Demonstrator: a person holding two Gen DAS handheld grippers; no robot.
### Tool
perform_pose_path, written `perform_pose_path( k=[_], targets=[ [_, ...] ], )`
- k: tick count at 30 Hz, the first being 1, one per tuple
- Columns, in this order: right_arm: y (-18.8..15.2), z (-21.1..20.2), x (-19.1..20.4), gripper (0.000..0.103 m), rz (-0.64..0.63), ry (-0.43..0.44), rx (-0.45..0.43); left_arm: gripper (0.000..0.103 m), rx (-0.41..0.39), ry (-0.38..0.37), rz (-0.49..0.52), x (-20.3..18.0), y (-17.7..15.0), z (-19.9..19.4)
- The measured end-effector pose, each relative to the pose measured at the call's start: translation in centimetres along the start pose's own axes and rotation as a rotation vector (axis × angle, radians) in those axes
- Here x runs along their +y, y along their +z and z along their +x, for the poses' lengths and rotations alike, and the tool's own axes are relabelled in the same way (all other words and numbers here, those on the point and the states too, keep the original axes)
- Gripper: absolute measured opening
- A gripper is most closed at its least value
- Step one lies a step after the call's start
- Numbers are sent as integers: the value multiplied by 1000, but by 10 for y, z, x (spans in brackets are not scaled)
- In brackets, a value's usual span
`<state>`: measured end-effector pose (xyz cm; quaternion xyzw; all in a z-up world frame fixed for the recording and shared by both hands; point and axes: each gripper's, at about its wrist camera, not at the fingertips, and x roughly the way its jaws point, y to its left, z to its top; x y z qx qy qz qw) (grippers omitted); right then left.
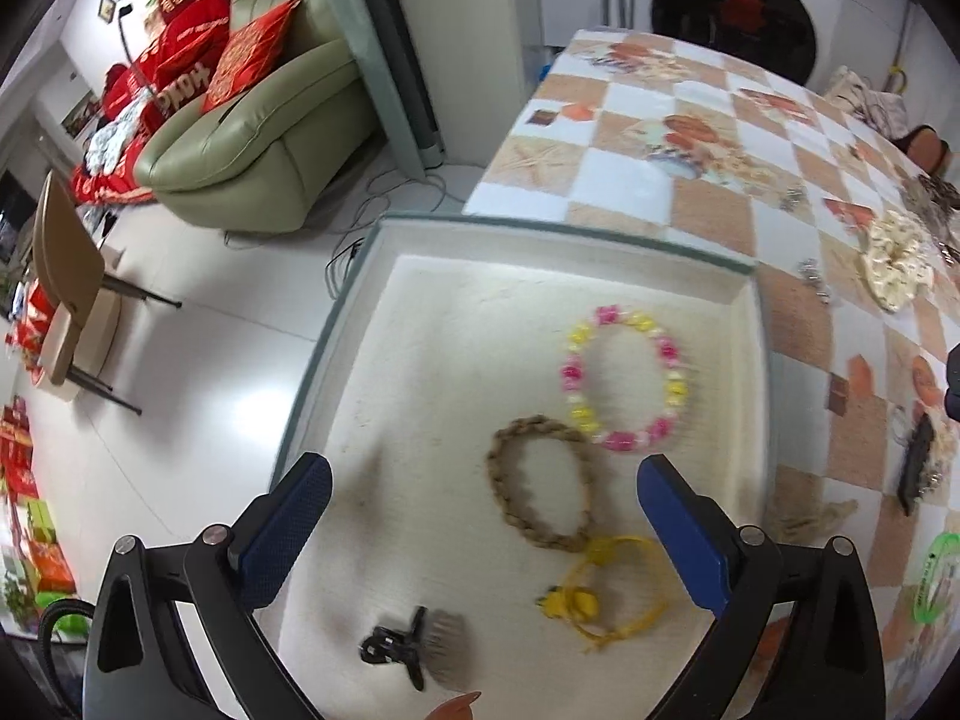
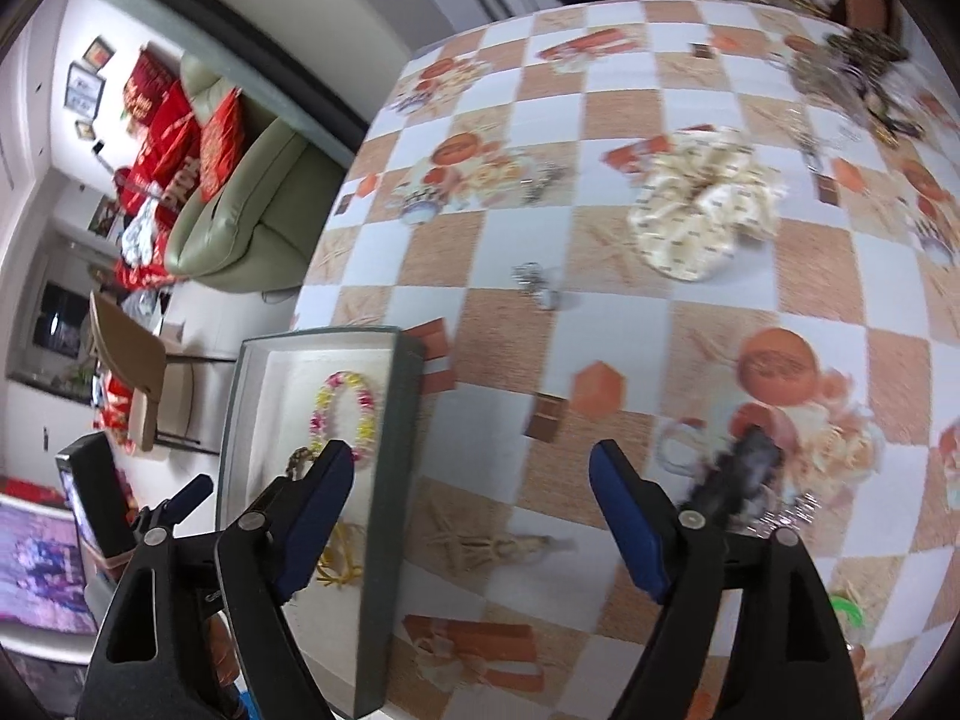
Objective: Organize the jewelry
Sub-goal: 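Open the left gripper to drop the braided bracelet in the tray, then move both open grippers back over the table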
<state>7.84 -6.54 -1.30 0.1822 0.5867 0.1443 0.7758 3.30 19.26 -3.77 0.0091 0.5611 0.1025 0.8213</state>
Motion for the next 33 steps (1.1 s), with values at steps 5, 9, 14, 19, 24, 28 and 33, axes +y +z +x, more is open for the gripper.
perform_pose_path(
  k=[5,9,14,19,24,28,33],
  targets=[
    [-3,-18,-31,88,62,-27,-31,103,-29,-31,38,-24,5,-17],
    [-4,-33,-58,88,109,-55,-49,103,-52,-74,73,-48,13,-29],
    [-10,-50,-94,88,159,-102,-64,103,-61,-145,114,-80,25,-37],
    [-16,-61,-125,88,207,-143,-69,103,-70,-197,178,-119,33,-41],
    [-29,-72,-150,88,246,-180,-61,103,-68,-239,213,-147,39,-42],
    [-45,-77,-165,88,258,-205,-37,103,-67,-257,244,-168,43,-39],
    [-67,-78,-177,88,258,-237,-1,103,-55,-285,263,-194,48,-32]
  ],
)
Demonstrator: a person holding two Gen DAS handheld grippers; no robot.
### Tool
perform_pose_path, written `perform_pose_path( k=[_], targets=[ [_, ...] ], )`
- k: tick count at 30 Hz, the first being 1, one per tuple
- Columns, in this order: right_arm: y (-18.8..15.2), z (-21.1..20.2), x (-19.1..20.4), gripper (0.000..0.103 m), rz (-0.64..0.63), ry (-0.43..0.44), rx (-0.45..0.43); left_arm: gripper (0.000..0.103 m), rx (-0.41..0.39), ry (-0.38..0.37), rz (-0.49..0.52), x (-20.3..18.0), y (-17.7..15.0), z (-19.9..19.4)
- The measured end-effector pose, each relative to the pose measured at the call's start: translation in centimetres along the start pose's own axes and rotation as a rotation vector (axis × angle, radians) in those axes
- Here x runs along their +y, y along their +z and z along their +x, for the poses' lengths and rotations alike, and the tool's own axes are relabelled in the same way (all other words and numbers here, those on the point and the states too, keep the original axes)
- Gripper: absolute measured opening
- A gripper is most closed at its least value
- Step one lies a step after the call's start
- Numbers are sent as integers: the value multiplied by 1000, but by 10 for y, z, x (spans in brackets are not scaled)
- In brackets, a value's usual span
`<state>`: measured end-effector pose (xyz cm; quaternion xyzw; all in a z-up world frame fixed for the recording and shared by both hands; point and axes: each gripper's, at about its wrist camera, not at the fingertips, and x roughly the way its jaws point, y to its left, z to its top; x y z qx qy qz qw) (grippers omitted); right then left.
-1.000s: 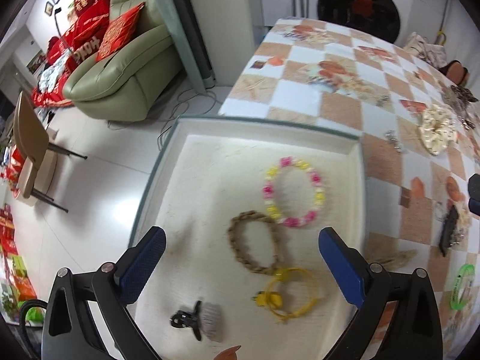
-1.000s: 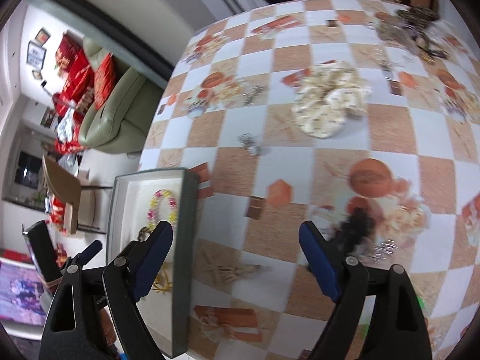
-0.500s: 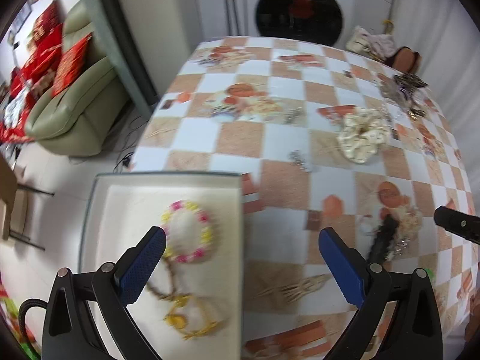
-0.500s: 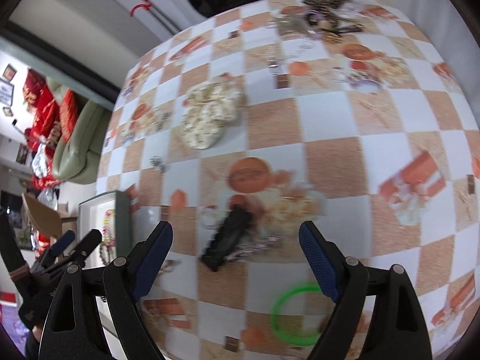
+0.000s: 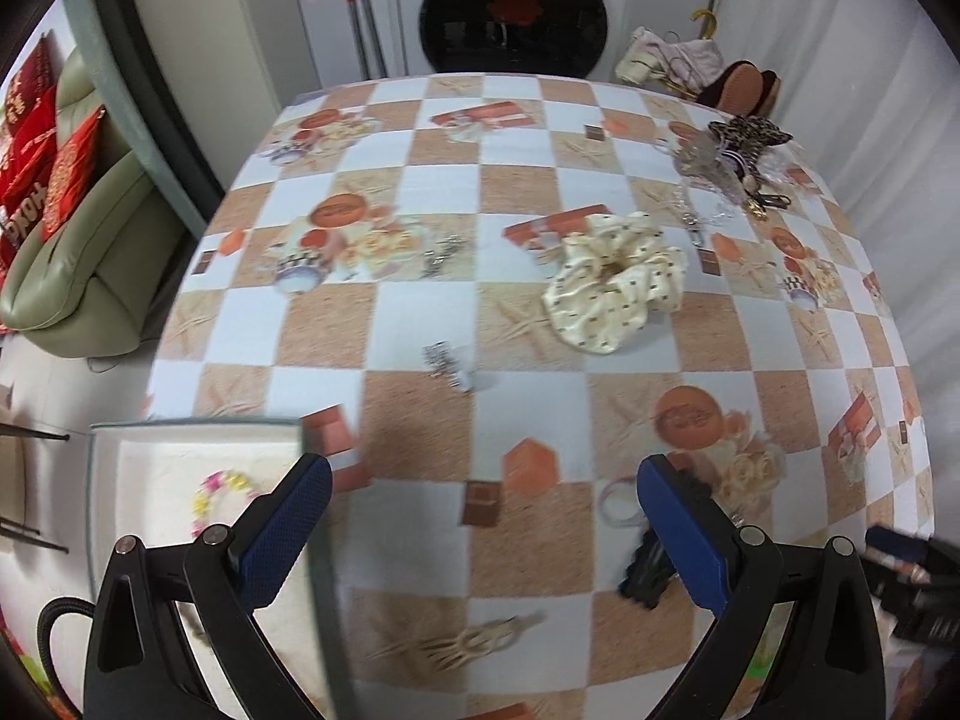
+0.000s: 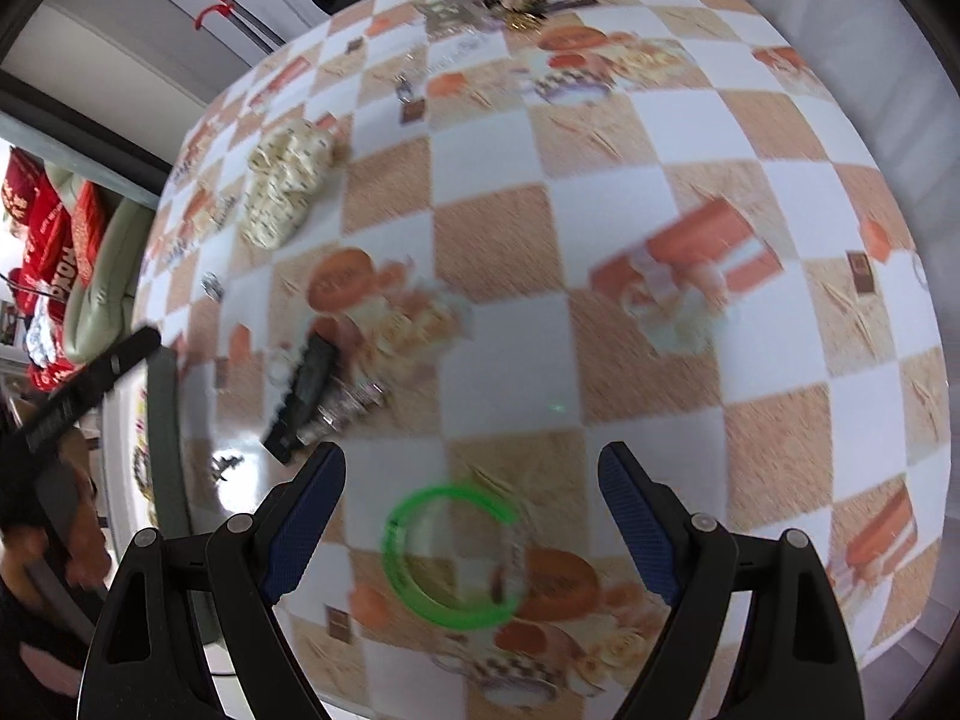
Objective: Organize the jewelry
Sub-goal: 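Move both open grippers back over the table, then grasp the black hair clip with the left gripper while the right grasps the green bangle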
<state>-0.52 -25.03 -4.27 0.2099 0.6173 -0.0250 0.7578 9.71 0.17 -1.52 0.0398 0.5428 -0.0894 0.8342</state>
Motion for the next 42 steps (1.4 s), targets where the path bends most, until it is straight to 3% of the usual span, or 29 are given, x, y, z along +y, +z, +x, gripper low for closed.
perform_pose_path(
  k=[7,14,15,19,21,23,25,29,33,38,40,42],
  targets=[
    [-17,4,-14,88,-28,-65,31,103,19,-41,19,-29,11,18],
    [-32,12,-16,88,-68,-98,63,102,99,-76,125,-63,-8,40],
    [-34,13,-16,88,-73,-101,65,95,121,-78,143,-67,-12,45],
    [-37,17,-13,88,-92,-109,69,92,169,-78,195,-79,-24,55],
    [-38,20,-11,87,-101,-118,71,82,188,-73,222,-83,-29,59],
    [-38,23,-7,84,-110,-125,74,80,210,-71,239,-85,-34,63],
    [-39,27,-4,77,-119,-134,76,80,205,-67,248,-86,-36,63],
    [-41,31,2,72,-145,-170,65,79,203,-71,258,-87,-37,62],
    [-43,36,15,70,-206,-237,60,67,198,-80,277,-93,-40,58],
    [-47,36,28,45,-265,-277,46,35,187,-103,316,-108,-46,50],
    [-47,35,33,20,-276,-271,43,35,183,-102,316,-112,-48,50],
    [-47,34,34,10,-271,-264,45,35,184,-119,289,-108,-49,48]
  ],
)
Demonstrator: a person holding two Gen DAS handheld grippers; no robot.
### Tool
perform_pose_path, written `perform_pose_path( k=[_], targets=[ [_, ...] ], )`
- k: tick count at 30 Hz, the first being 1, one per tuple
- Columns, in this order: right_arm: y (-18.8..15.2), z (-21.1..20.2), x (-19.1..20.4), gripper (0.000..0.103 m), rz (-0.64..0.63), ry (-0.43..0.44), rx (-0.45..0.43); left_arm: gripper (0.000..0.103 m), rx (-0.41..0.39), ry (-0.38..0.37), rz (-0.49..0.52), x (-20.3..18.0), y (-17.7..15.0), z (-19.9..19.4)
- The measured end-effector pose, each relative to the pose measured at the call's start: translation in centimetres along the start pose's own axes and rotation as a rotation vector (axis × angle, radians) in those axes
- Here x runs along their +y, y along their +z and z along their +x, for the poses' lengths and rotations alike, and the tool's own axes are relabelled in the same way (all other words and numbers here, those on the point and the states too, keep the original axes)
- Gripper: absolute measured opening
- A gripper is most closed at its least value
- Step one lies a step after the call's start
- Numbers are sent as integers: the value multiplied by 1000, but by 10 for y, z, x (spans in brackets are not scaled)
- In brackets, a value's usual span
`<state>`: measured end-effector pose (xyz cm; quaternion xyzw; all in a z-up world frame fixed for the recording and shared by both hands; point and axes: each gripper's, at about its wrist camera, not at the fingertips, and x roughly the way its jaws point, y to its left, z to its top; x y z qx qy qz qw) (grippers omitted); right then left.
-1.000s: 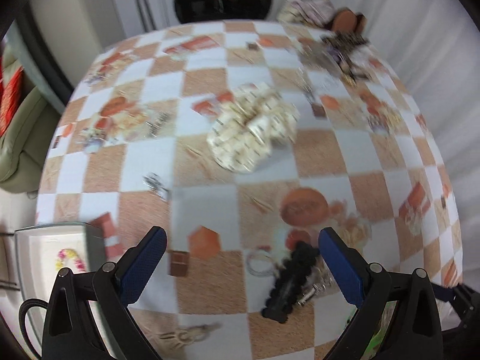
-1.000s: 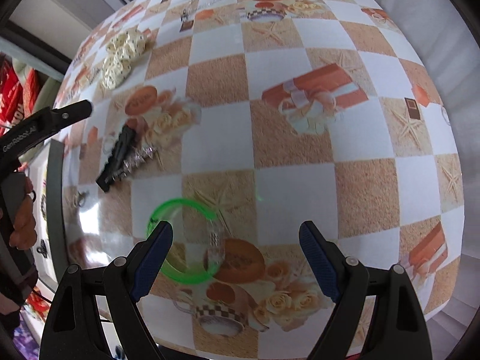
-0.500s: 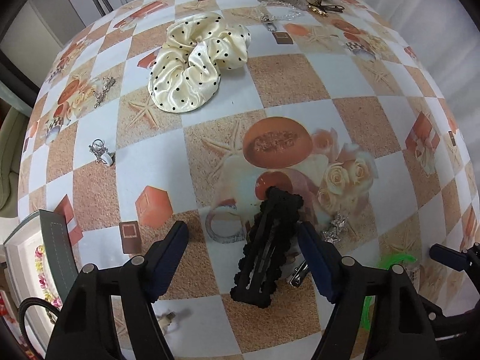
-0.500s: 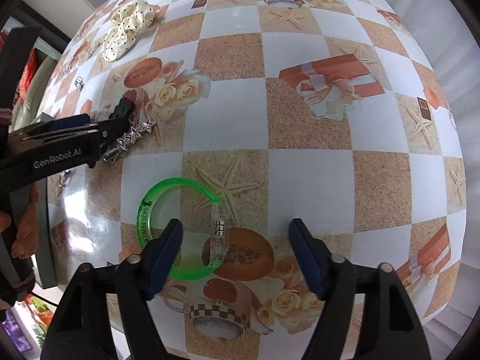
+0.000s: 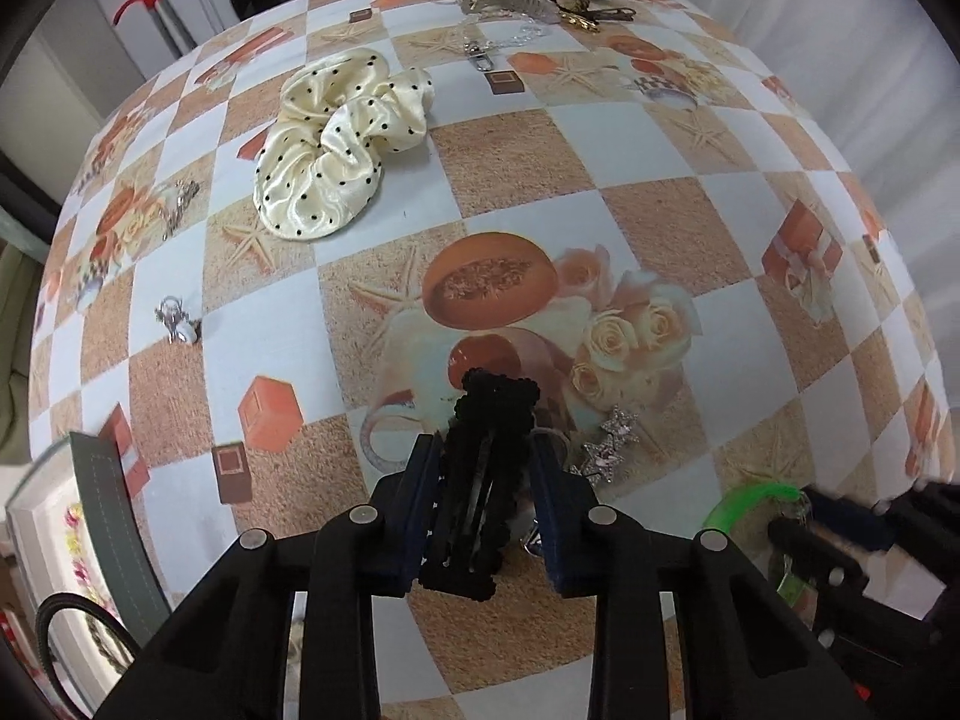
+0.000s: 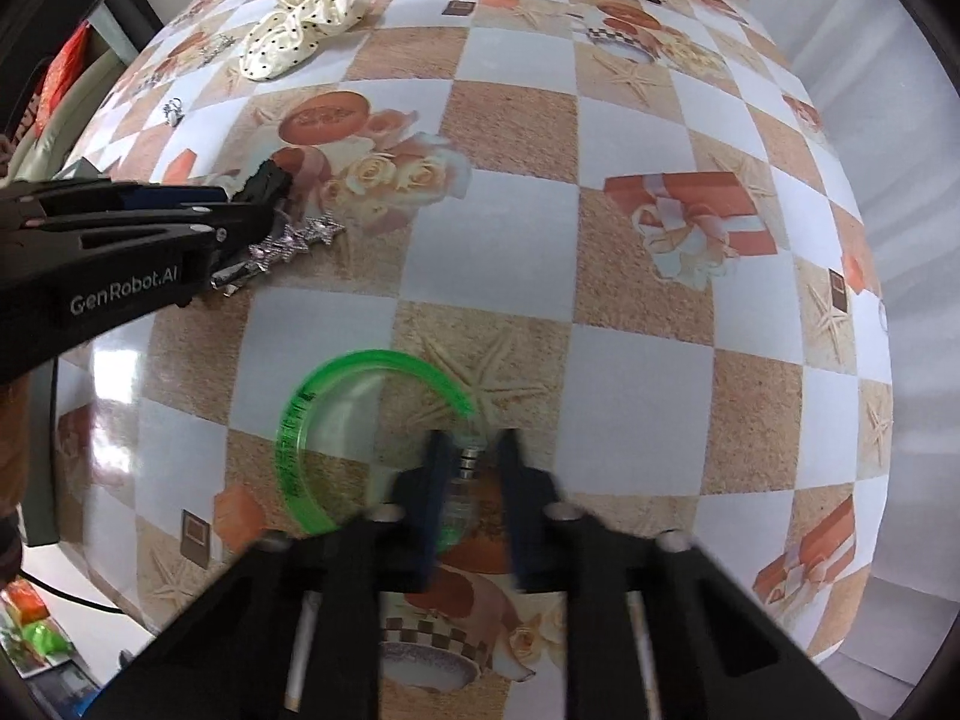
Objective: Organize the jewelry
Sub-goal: 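Grasp the black hair clip with the left gripper while the right grasps the green bangle, then lift the black clip with the left gripper while the right lifts the green bangle, then carry the black clip and green bangle over the white tray and open both grippers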
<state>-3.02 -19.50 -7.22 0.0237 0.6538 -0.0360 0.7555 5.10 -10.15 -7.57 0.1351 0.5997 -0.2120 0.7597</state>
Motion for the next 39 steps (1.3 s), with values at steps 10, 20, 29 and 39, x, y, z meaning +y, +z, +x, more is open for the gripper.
perform_pose_path(
  k=[10,20,29,39],
  targets=[
    [3,-15,-23,10,123,146,-14,35,-53,-40,-112,33,-20,-31],
    [2,-28,-20,10,150,201,-21,35,-111,-43,-165,52,-38,-64],
    [5,-44,15,10,104,237,-30,35,-142,-26,-242,86,-68,-86],
    [15,-56,67,10,9,279,-30,35,-175,5,-364,137,-102,-105]
  ],
)
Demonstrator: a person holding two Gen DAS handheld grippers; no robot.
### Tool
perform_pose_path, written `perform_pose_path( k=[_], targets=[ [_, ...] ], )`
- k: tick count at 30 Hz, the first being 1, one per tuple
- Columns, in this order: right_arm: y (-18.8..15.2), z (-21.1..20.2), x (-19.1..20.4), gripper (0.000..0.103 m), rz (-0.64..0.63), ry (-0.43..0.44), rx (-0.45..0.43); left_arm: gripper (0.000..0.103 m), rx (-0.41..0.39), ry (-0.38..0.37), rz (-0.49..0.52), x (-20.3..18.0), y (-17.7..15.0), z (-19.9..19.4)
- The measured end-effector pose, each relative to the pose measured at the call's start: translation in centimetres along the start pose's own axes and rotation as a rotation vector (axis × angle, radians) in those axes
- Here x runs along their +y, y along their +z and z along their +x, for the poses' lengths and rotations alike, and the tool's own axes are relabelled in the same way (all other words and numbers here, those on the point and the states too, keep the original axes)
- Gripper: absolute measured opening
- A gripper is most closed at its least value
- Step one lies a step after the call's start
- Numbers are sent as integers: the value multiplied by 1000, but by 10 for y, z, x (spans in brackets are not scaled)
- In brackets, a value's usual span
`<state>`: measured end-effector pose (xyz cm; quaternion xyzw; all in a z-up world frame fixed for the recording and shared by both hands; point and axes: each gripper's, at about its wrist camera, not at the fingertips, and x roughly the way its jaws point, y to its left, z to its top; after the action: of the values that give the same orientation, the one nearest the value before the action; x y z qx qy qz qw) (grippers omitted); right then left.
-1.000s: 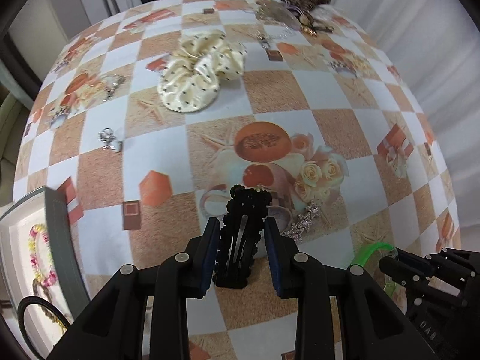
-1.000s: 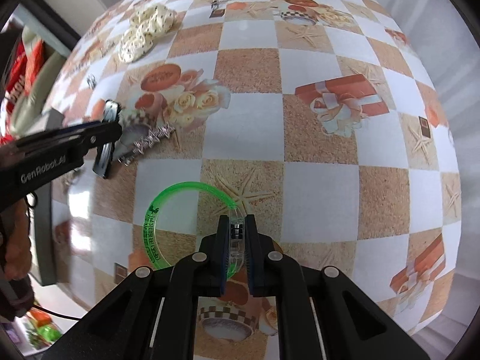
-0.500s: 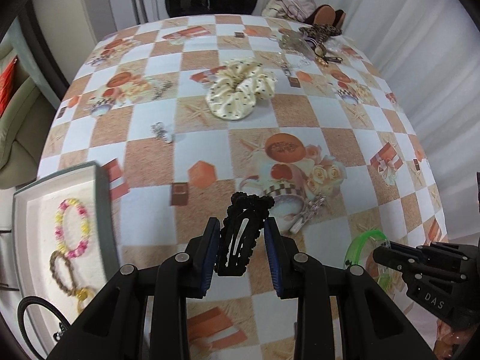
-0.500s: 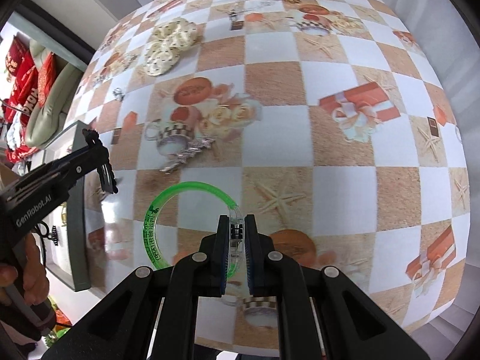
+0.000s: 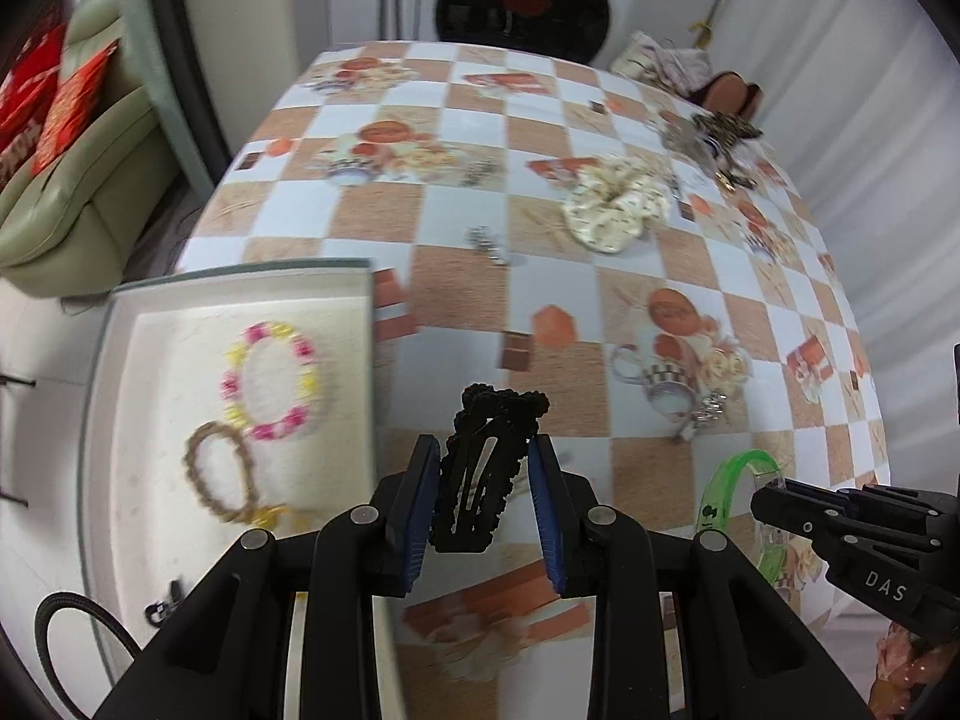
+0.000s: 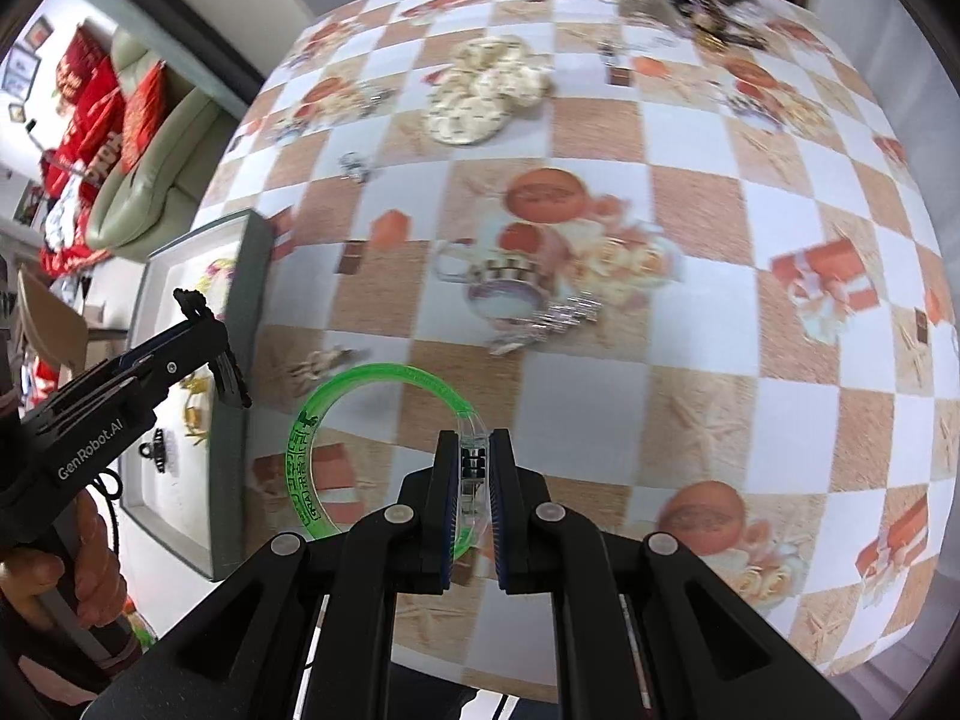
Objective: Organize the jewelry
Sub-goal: 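Carry the black clip and green bangle over the white tray and open both grippers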
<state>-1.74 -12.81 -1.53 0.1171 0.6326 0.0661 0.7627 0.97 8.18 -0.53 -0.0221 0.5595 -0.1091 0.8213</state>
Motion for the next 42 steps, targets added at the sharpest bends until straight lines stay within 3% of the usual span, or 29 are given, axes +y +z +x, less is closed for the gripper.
perform_pose_path(
  k=[14,30,42],
  targets=[
    [17,6,81,10,-146,90,30,35,-30,91,-190,85,-33,-26],
    [68,18,191,10,-269,245,32,35,-88,178,-317,152,-34,-40],
    [111,77,228,10,-265,195,46,35,-69,224,-377,185,-26,-7]
  ],
)
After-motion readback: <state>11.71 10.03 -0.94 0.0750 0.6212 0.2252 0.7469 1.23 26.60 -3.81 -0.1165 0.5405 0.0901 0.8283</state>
